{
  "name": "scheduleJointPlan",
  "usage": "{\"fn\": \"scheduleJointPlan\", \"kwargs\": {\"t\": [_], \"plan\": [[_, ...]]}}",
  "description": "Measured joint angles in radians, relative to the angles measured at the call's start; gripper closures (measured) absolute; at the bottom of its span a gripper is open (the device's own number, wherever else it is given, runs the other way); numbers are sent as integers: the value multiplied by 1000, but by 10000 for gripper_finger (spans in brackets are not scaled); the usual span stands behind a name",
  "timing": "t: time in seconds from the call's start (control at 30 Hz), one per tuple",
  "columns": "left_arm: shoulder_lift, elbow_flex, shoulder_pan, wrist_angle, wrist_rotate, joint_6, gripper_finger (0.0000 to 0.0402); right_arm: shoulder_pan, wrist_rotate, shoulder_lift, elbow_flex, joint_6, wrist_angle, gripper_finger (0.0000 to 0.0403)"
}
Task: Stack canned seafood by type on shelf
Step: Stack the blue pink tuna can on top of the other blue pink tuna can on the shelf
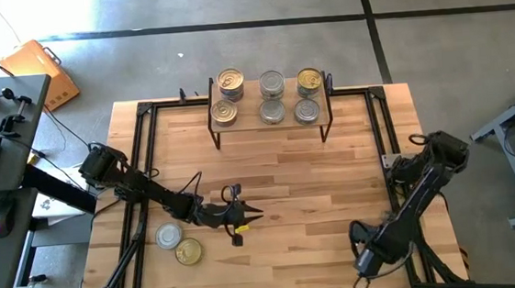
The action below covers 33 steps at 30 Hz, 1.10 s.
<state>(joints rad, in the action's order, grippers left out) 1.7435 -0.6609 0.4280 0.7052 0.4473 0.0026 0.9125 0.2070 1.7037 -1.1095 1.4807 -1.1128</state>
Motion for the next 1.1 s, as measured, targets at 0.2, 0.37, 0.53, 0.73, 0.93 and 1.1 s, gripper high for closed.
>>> {"fn": "scheduleJointPlan", "kwargs": {"t": [0.2,0.37,0.53,0.73,0.93,1.1], "plan": [[0,0,10,4,0,1,358,-99,-42,27,-3,-201,61,391],[0,0,20,6,0,24,358,-178,-182,23,-22,-405,163,397],[0,0,24,6,0,27,358,-187,-352,10,-70,-538,162,400],[0,-1,24,7,0,27,358,-179,-374,5,-36,-503,108,401],[0,-1,24,17,0,27,358,-206,-369,-1,62,-495,230,401],[-1,-1,24,63,0,28,358,-290,-501,9,70,-686,551,401]]}}
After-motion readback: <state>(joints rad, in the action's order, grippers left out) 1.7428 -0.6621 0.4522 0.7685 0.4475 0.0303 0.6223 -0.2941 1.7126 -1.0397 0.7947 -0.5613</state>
